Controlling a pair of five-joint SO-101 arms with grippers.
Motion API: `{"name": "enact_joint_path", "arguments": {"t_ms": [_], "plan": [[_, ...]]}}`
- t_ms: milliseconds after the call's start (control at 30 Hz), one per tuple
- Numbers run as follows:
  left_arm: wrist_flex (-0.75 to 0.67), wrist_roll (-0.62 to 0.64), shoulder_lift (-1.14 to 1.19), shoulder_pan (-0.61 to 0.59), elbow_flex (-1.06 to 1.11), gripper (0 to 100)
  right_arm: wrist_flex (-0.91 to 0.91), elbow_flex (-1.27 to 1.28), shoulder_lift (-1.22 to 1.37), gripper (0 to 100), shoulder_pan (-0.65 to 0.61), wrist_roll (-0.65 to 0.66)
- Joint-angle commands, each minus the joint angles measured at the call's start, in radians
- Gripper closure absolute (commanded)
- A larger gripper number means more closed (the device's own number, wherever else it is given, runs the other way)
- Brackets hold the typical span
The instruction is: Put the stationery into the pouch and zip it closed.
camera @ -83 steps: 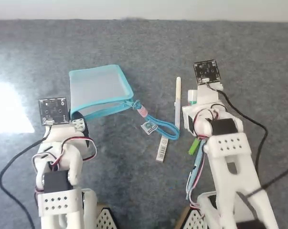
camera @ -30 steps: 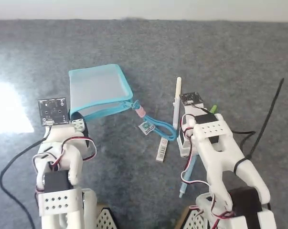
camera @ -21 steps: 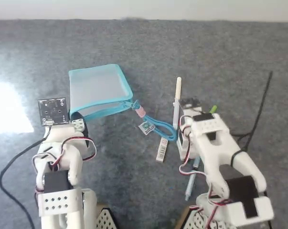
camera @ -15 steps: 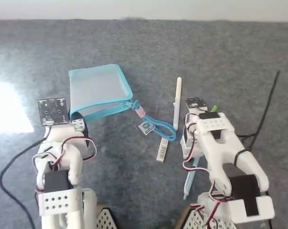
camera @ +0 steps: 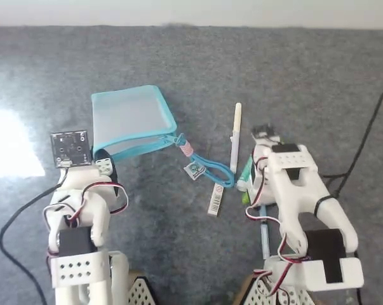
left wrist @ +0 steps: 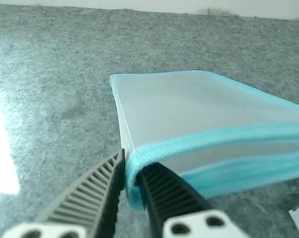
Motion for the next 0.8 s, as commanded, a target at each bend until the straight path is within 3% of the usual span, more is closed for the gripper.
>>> {"name": "enact_joint_path", "arguments": {"t_ms": [0, 167, 333, 533, 767], "plan": [[-0.031, 0.008, -0.003, -0.006, -0.008, 99, 0.016, -0.169, -0.002, 99.1, 0.005, 0.075], [-0.031, 0.008, -0.003, -0.006, -0.008, 99, 0.041, -0.37, -0.001, 99.1, -0.001, 0.192], [-0.031, 0.008, -0.003, -0.006, -0.008, 99, 0.024, -0.416, 0.087, 97.8, -0.035, 0.235], [-0.031, 0.008, -0.003, -0.006, -0.008, 99, 0.015, -0.39, 0.199, 69.5, -0.028, 0.25], [-0.032, 0.008, -0.003, -0.006, -0.008, 99, -0.025, -0.236, -0.045, 70.7, -0.019, 0.247]]}}
